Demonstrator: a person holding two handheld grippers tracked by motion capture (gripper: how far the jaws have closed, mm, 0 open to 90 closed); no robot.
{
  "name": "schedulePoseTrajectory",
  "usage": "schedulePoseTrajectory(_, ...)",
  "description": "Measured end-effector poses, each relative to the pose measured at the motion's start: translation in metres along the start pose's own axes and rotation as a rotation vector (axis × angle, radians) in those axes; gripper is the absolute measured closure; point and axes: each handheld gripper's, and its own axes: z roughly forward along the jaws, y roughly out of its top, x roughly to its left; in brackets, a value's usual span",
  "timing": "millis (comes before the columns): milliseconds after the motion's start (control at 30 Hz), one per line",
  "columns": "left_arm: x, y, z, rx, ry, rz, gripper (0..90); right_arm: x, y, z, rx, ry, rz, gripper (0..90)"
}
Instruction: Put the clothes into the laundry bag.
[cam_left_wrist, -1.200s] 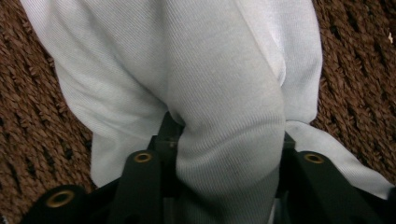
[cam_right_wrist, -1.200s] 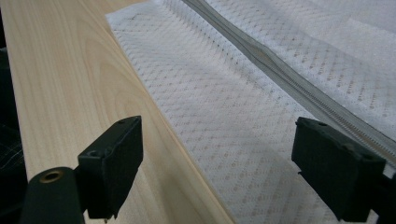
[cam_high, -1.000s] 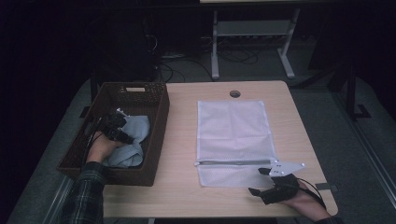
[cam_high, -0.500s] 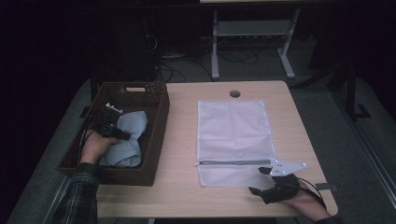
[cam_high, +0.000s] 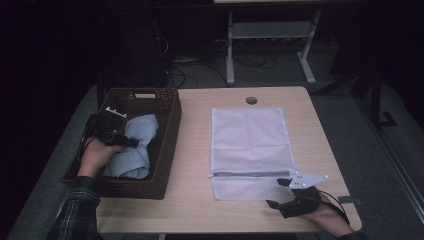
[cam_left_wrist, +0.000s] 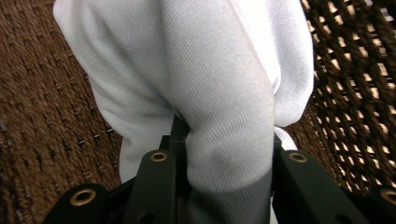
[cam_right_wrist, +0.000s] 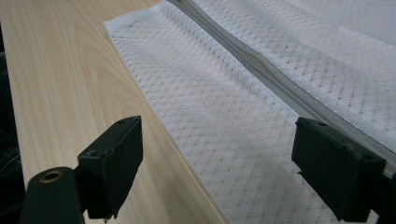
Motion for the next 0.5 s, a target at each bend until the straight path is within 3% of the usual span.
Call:
schedulePoseTrajectory(167,-0.005,0.001,-0.011,-0.019,-0.024,0.025,68.9,0.001,0.0,0.001,0.002,0.001,0.001,16.0)
schedulePoseTrajectory(500,-0.016,0.009,-0.032,-0.043,-0.026,0.054,68.8,0.0,0.0,0.0,-0.005,0.003,0.0,16.0)
